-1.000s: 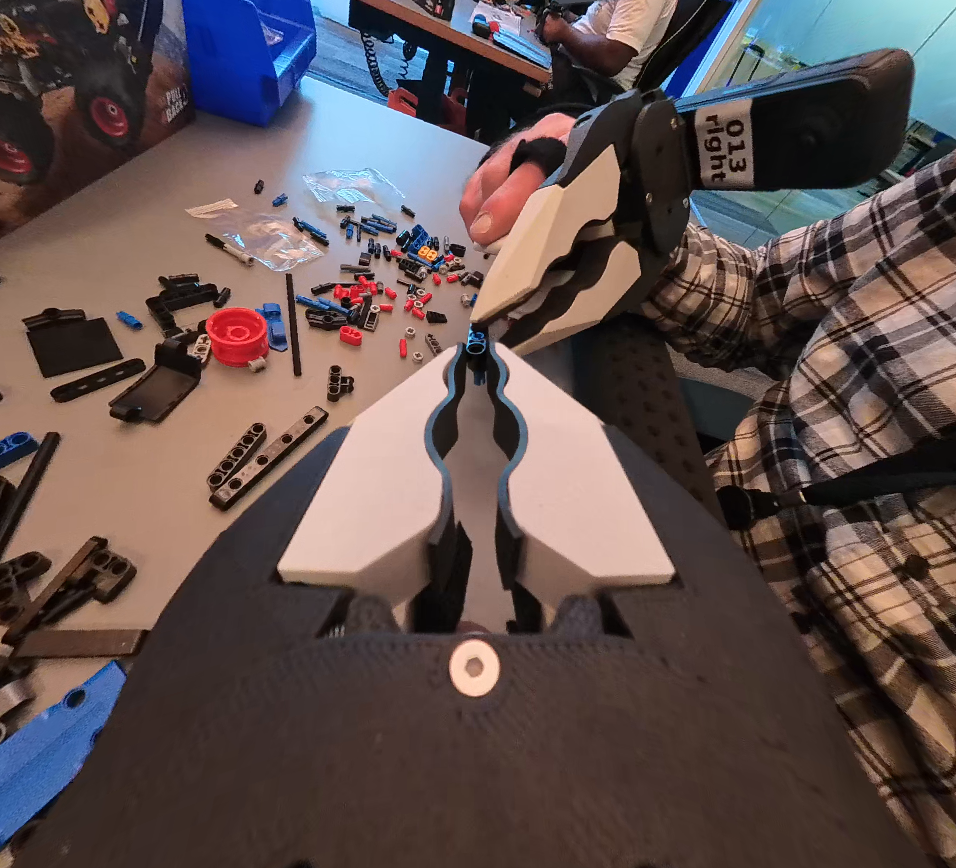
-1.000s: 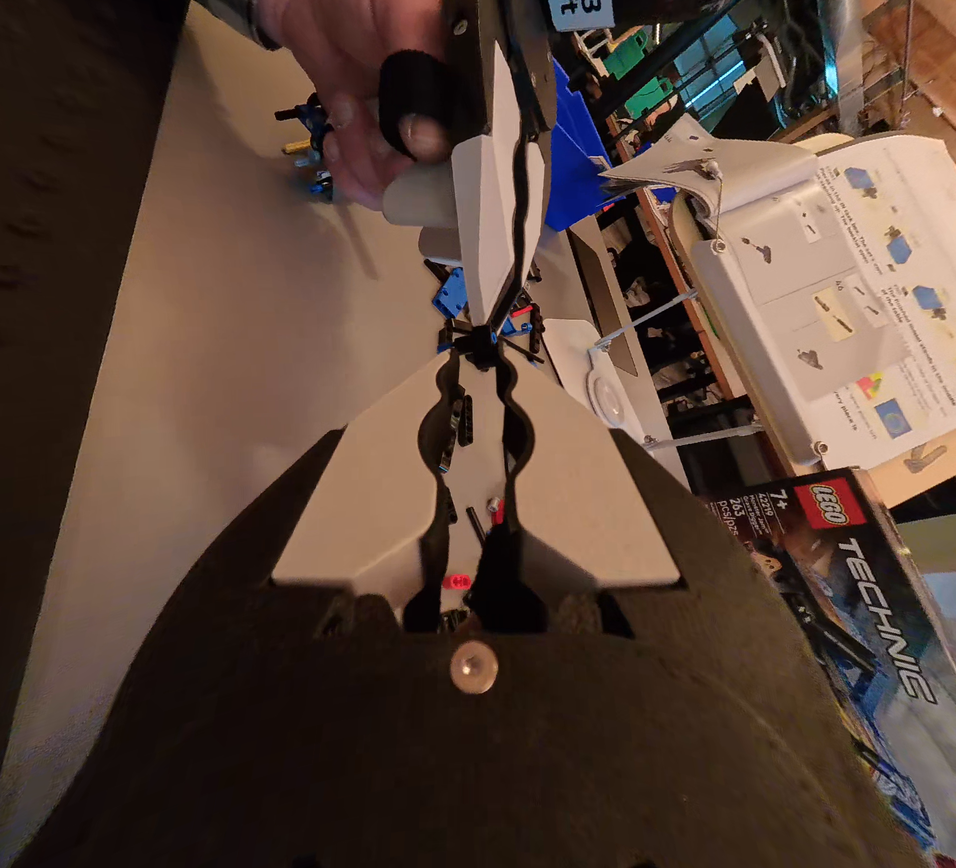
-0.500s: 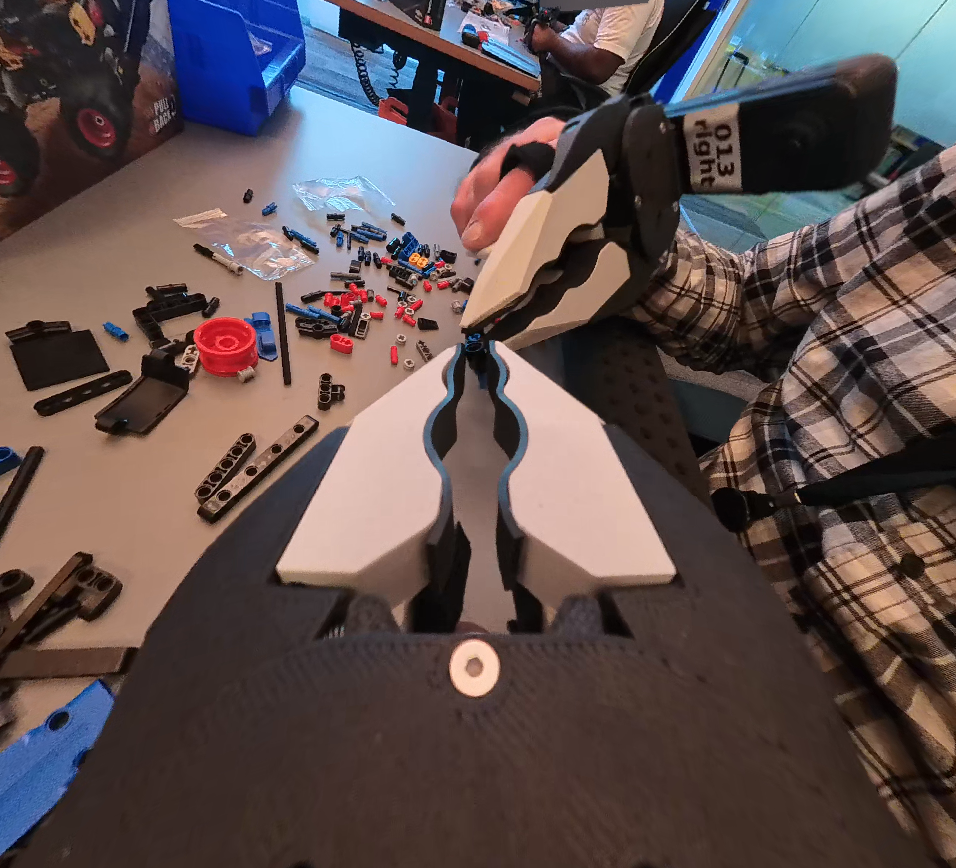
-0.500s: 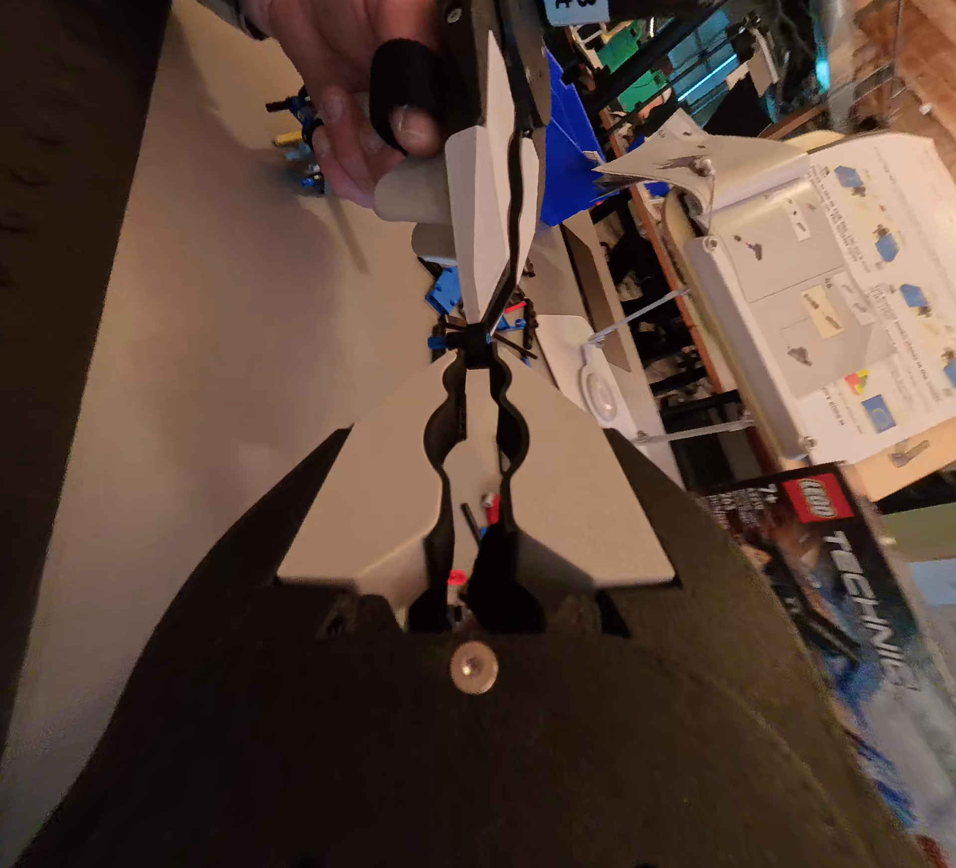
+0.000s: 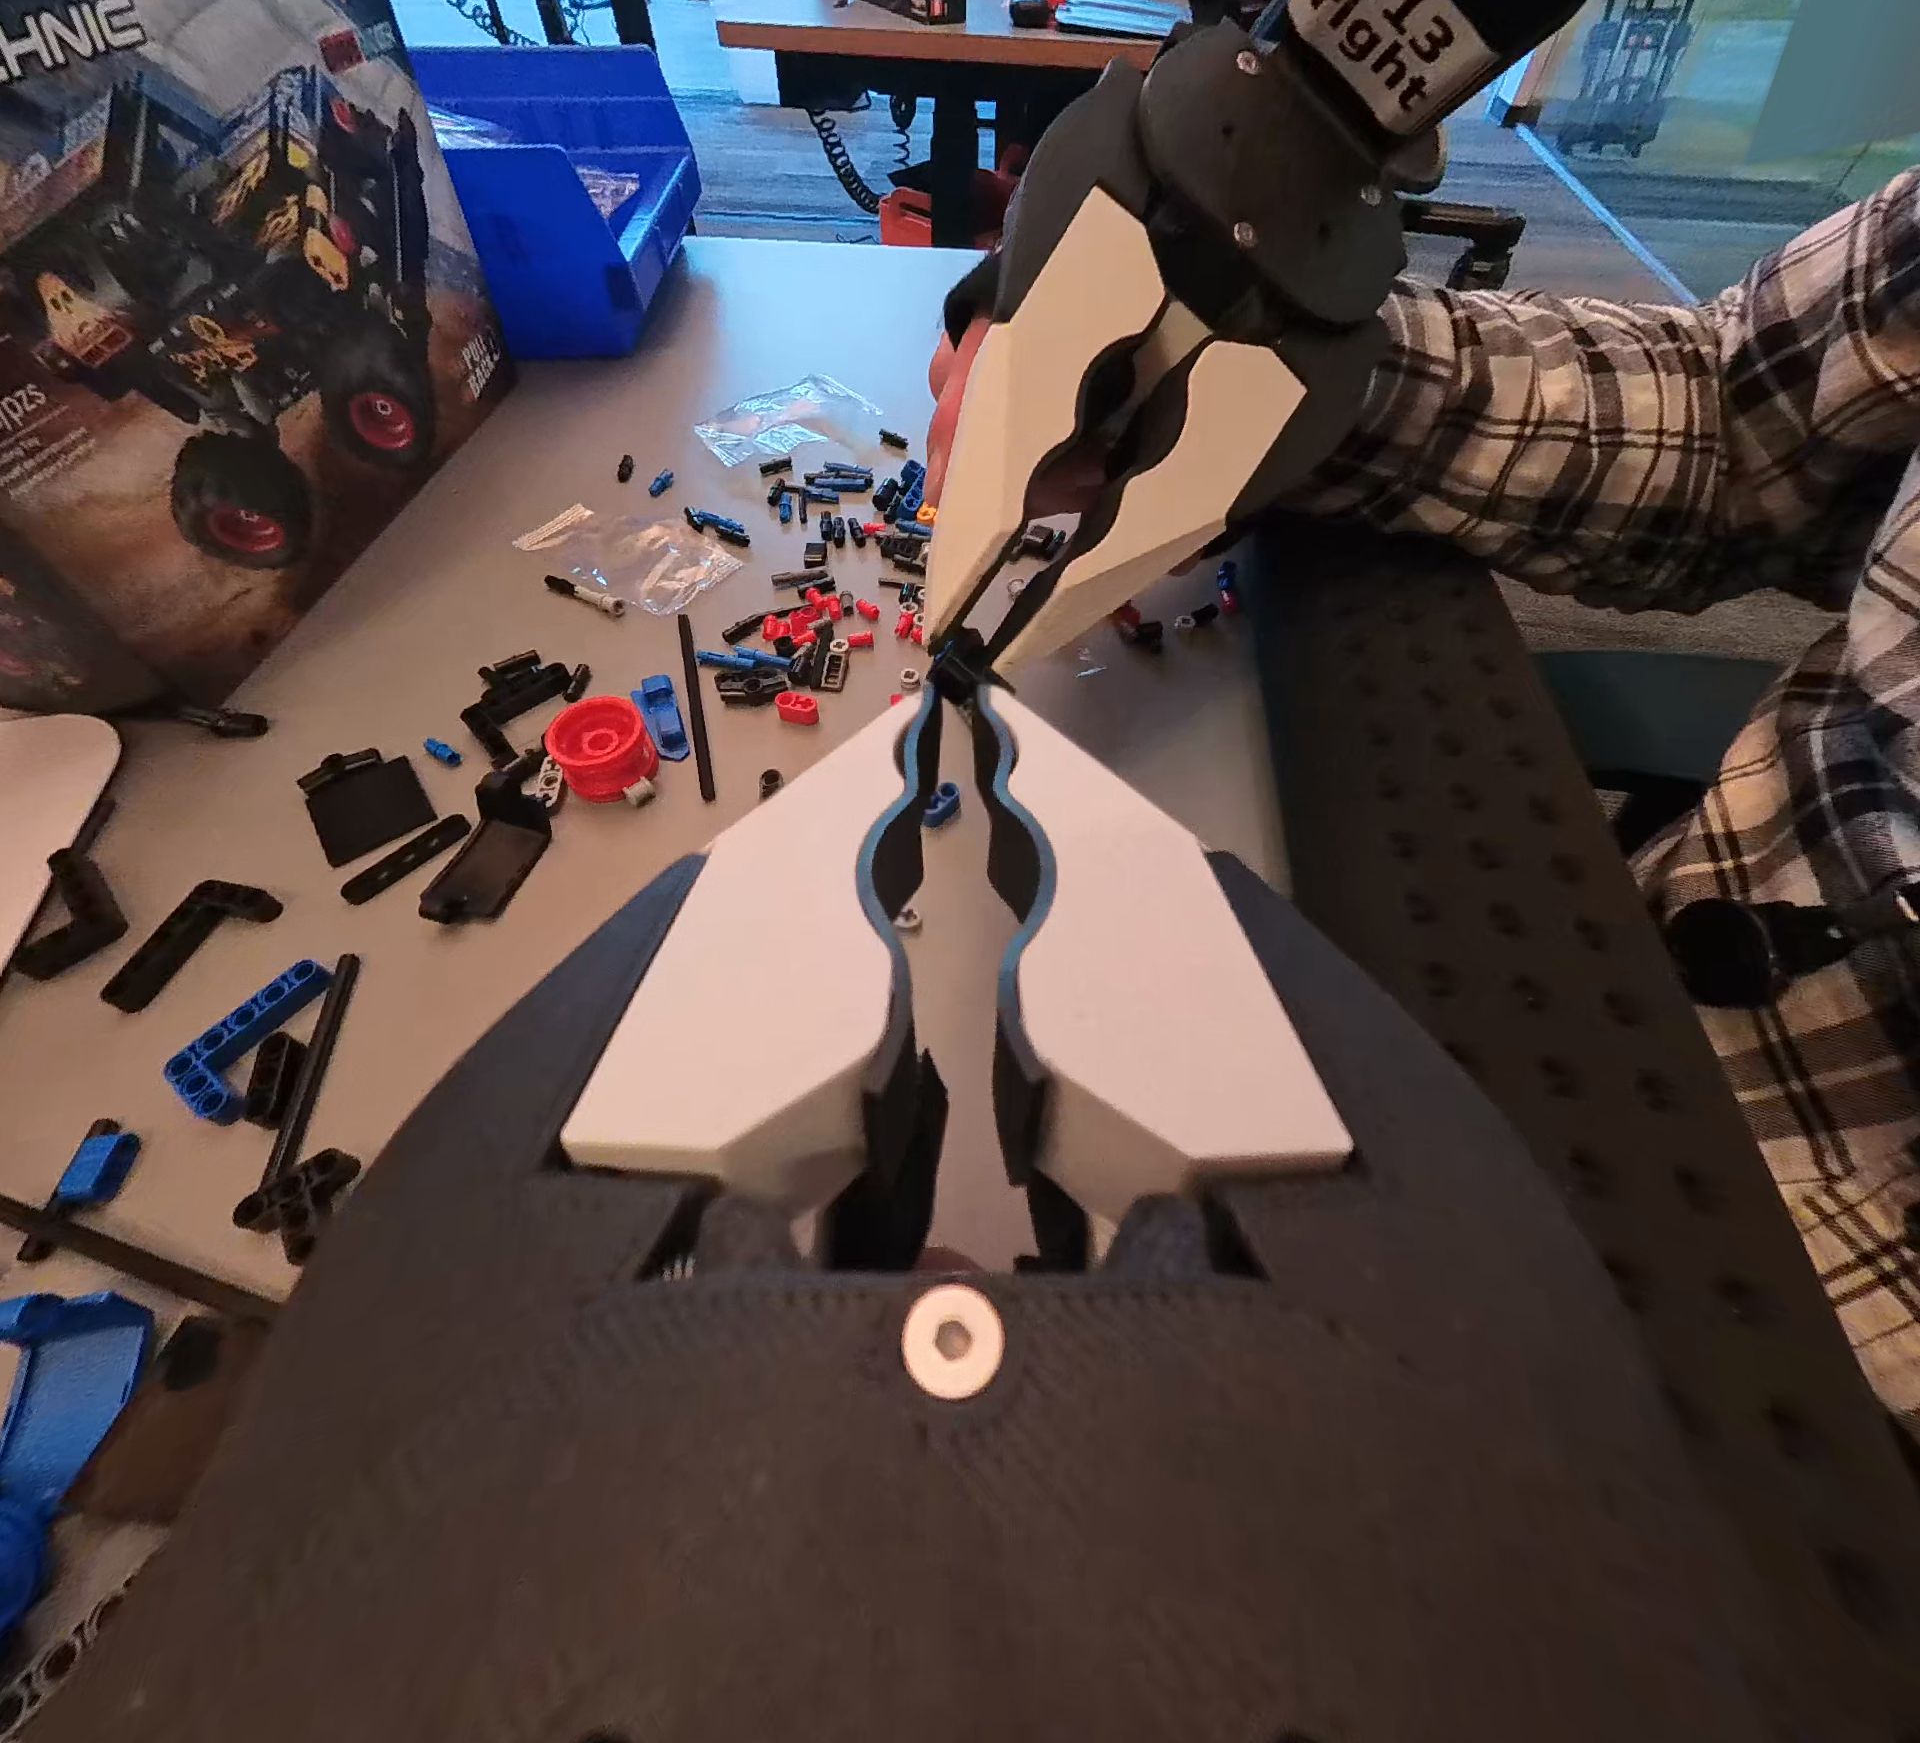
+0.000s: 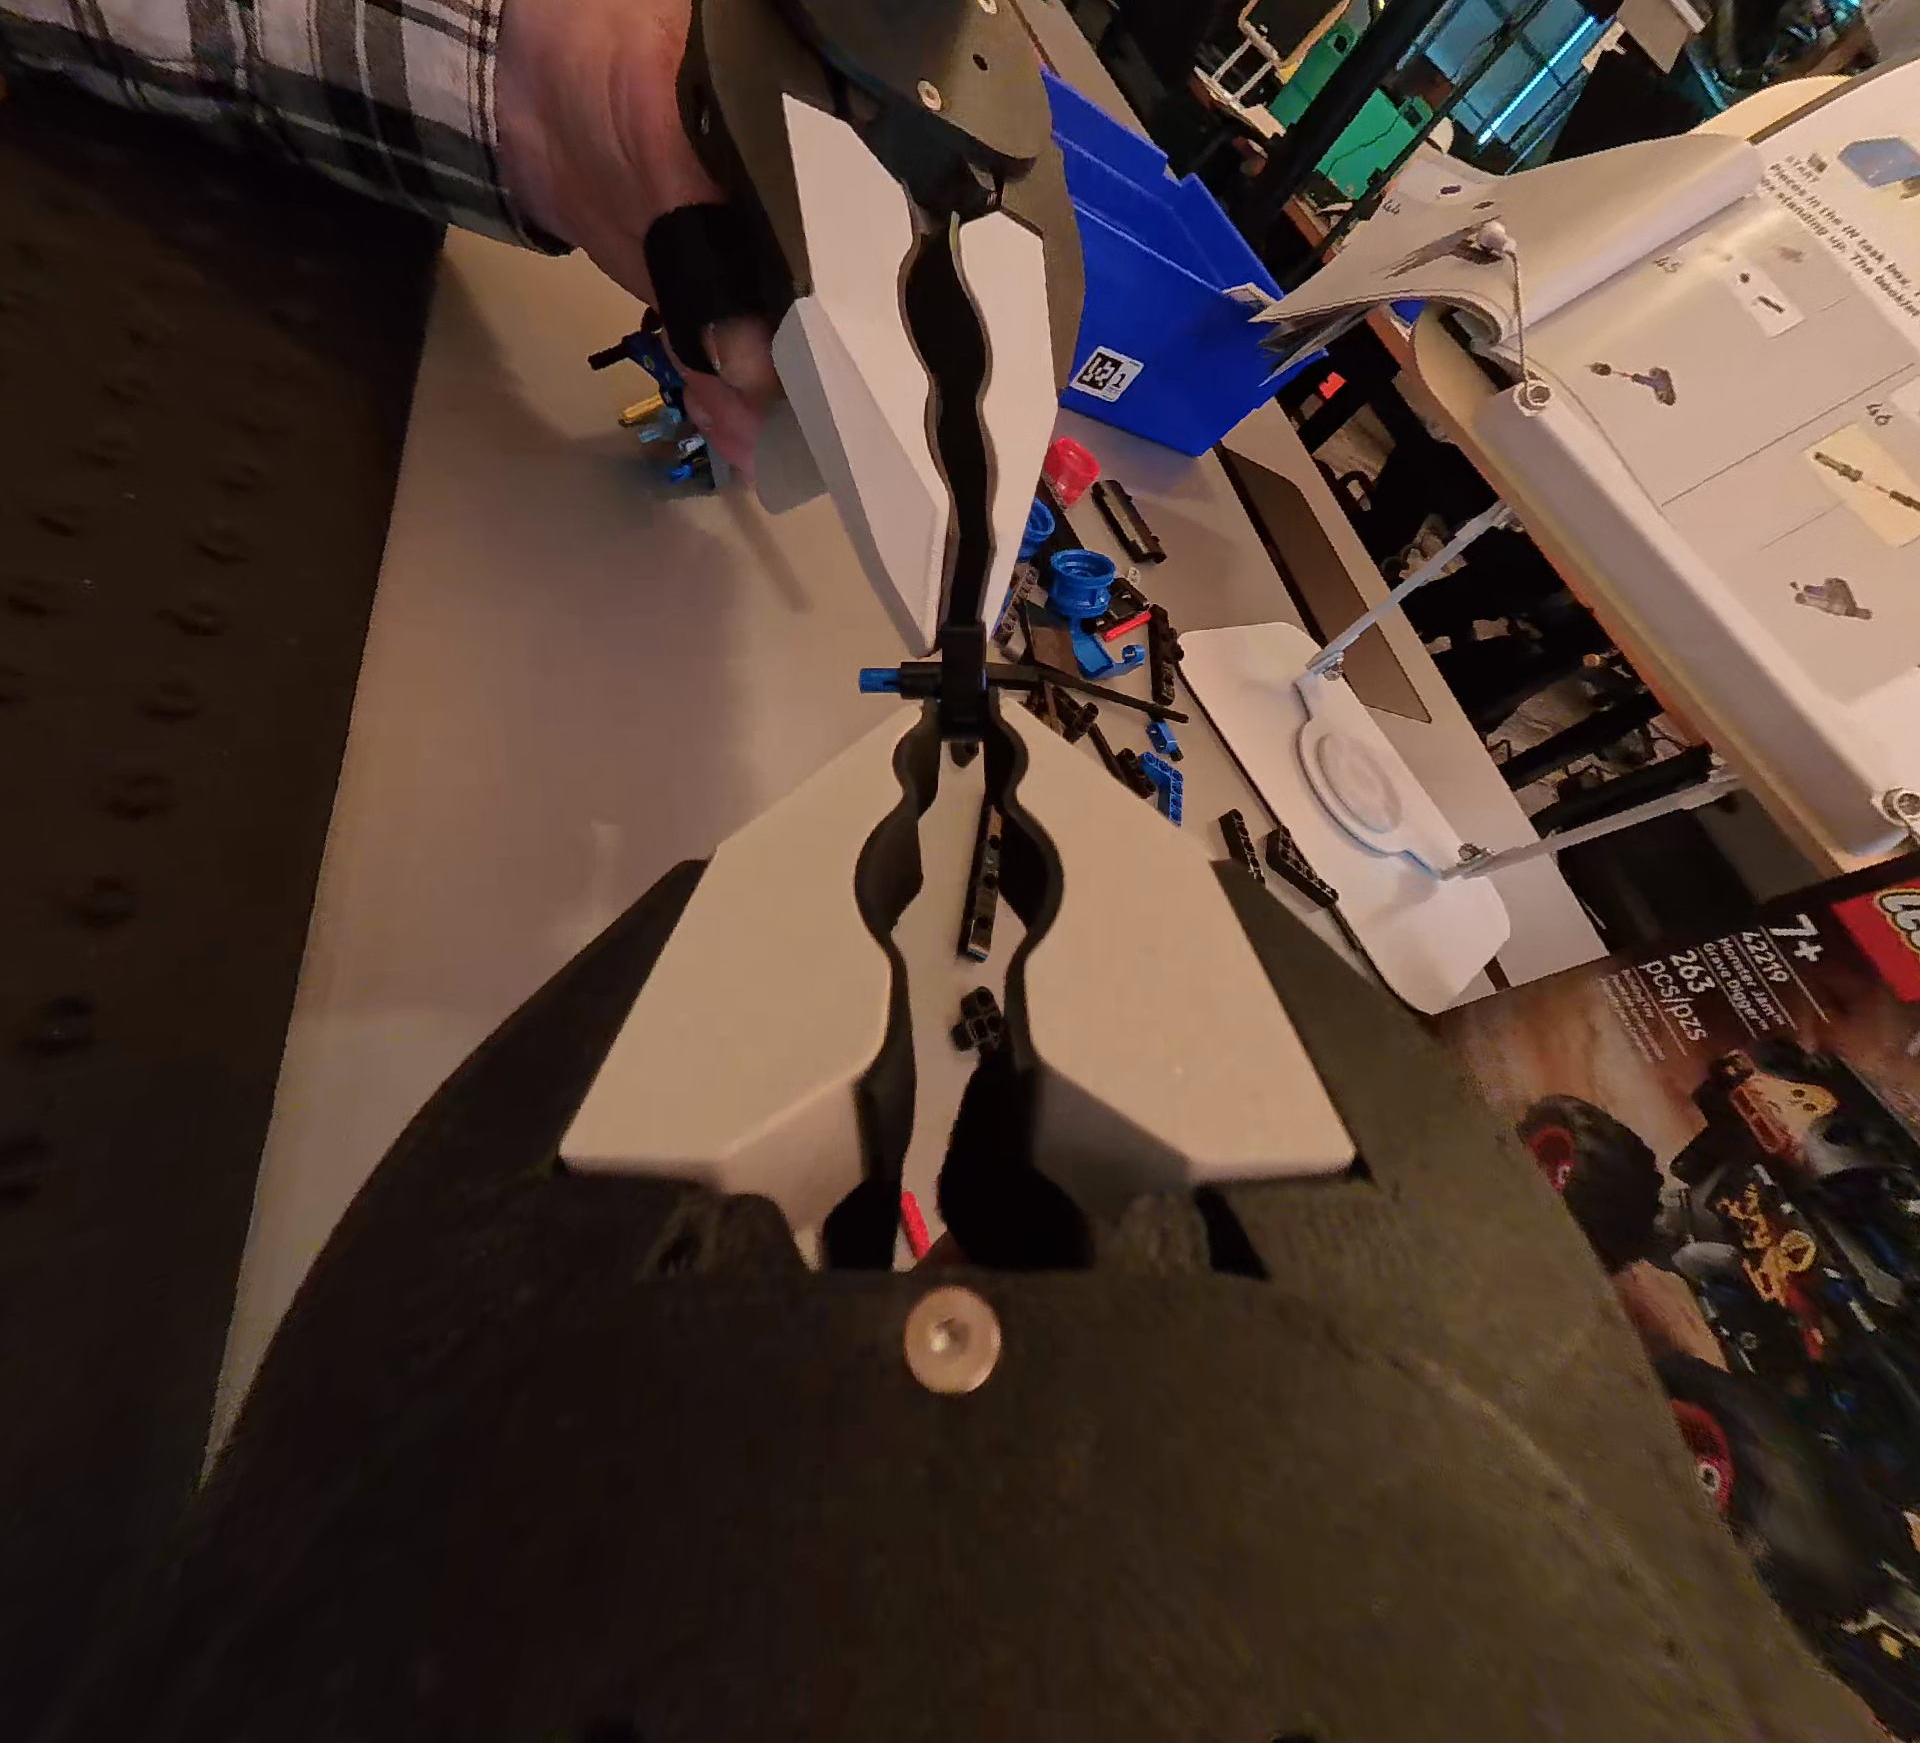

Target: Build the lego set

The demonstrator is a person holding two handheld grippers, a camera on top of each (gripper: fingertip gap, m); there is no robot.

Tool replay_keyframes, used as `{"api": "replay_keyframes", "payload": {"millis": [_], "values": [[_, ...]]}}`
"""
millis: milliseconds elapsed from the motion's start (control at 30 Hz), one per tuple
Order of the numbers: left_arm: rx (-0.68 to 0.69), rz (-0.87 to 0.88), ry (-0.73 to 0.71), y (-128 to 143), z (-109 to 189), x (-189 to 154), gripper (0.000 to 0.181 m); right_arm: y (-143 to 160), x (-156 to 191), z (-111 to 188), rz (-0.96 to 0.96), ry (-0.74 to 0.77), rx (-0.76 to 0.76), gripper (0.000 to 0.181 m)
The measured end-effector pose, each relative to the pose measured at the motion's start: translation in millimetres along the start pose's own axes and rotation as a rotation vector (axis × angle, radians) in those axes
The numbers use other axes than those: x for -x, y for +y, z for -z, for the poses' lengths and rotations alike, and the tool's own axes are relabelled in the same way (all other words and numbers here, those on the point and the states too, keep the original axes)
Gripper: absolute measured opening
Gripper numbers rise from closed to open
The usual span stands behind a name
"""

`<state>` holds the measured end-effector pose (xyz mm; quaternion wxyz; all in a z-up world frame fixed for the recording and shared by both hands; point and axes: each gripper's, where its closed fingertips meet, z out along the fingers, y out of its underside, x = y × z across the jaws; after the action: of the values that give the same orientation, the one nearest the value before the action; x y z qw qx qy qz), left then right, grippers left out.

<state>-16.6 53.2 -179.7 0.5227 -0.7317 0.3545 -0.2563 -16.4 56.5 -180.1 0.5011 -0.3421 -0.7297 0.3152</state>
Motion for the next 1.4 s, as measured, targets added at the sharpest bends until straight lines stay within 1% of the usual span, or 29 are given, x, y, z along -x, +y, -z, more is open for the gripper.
{"api": "replay_keyframes", "payload": {"millis": [267,400,500,567,633,700,767,933,1033,1167,1267,1400], "values": [[-0.025,0.038,0.020,-2.6,2.6,0.3,0.000,-2.8,-2.4,0.4,-0.002,0.016,-0.020,0.006],[-0.011,0.030,0.027,0.4,0.7,-1.6,0.000,-0.1,-0.7,0.7,-0.015,-0.002,-0.007,0.005],[0.005,-0.001,0.003,2.0,-0.6,-0.3,0.000,1.8,-0.9,0.2,-0.036,-0.010,-0.001,0.005],[0.018,-0.046,-0.024,3.0,-1.6,0.6,0.009,2.2,-1.2,-0.4,-0.052,-0.015,-0.001,0.005],[0.040,-0.084,-0.052,5.7,-2.8,2.3,0.013,2.9,-2.4,-0.5,-0.057,-0.011,-0.002,0.004],[0.043,-0.092,-0.053,7.1,-4.3,1.9,0.010,0.9,-1.8,-1.1,-0.062,-0.015,-0.012,0.005],[0.047,-0.103,-0.037,9.2,-5.2,-0.9,0.000,3.3,-2.0,-2.5,-0.060,-0.013,0.000,0.004],[0.074,-0.132,-0.065,12.8,-5.1,2.4,0.002,8.2,-1.0,-3.4,-0.069,-0.023,0.018,0.005],[0.101,-0.152,-0.102,17.0,-2.5,8.8,0.004,16.2,1.0,-5.7,-0.082,-0.037,0.058,0.004],[0.116,-0.155,-0.142,18.7,0.1,16.3,0.003,36.5,10.6,-11.8,-0.075,-0.079,0.166,0.005],[0.140,-0.174,-0.178,22.8,0.6,22.4,0.003,44.3,22.8,-14.8,-0.078,-0.140,0.216,0.005],[0.139,-0.175,-0.193,22.6,0.7,24.6,0.002,55.2,38.3,-17.8,-0.062,-0.206,0.285,0.005]]}}
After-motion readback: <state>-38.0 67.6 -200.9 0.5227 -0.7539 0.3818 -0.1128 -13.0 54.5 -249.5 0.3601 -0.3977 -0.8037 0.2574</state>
